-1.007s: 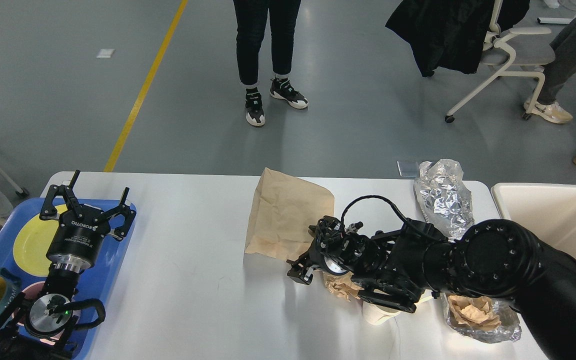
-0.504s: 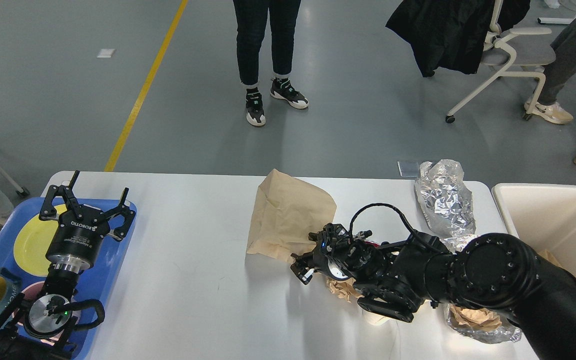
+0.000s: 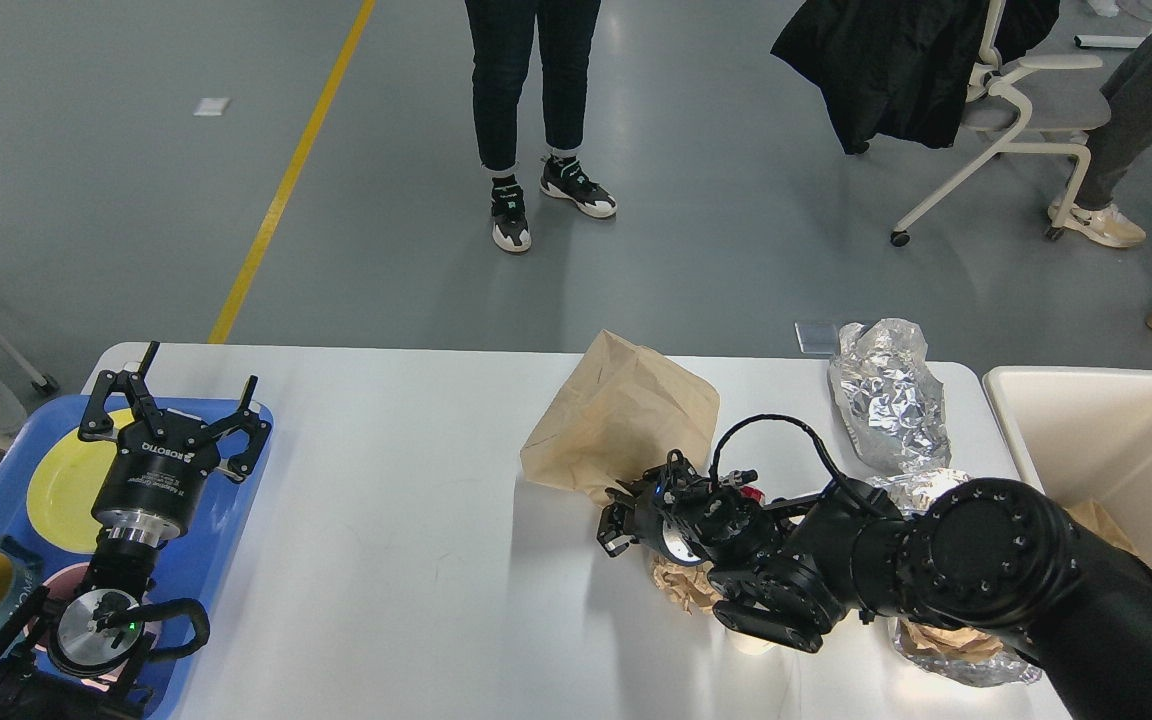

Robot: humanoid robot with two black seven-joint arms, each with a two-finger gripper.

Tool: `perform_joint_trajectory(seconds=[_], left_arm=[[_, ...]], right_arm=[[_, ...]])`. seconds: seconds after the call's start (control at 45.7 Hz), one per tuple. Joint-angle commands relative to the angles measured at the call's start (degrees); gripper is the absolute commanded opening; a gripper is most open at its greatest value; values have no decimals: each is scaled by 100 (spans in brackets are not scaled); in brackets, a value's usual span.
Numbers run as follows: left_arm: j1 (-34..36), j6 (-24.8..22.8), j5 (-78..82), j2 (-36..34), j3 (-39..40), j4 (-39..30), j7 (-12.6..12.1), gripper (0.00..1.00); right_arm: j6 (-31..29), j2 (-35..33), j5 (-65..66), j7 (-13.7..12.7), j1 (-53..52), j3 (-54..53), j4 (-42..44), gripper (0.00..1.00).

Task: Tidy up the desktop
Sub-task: 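Lift the paper bag and carry it over the white bin, then release the paper bag into the white bin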

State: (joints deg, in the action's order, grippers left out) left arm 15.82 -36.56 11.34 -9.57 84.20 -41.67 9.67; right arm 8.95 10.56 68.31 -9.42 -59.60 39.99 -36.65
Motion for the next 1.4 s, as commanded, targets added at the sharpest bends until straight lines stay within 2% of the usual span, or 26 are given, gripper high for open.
perform_joint_trajectory(seconds=[0.0,0.175,0.285,0.416,0.613,0.788,0.898,1.029,1.139,1.38], left_arm=[[0,0,0,-1,0,-7,0,96],[0,0,0,-1,0,1,0,96],[8,0,0,-1,0,1,0,96],[8,0,0,-1,0,-7,0,96],[0,0,9,8,0,-7,-9,96],[0,0,0,8,0,-7,-9,96],[0,0,9,8,0,1,-9,96],[0,0,9,-1,0,-7,-9,96],[0,0,0,8,0,1,-9,96],[0,0,0,8,0,1,0,96]], right_arm=[[-7,-1,-28,2,-17,0,-18,0],[-104,17,-54,11,-122,-17,-70,0],[-560,-19,-606,72,-499,-17,-106,0],[-1412,-255,-1723,90,-1280,-8,-386,0],[-2915,-1441,-3577,37,-3302,237,-1459,0],[-4751,-1574,-5835,107,-4945,2099,-1582,0],[-5456,-1872,-6339,178,-6123,2961,-2415,0],[-5536,-2540,-6111,169,-7415,3156,-3953,0],[-5501,-2883,-5873,134,-8075,3234,-4719,0],[-5413,-3077,-5890,169,-8349,4139,-5098,0]])
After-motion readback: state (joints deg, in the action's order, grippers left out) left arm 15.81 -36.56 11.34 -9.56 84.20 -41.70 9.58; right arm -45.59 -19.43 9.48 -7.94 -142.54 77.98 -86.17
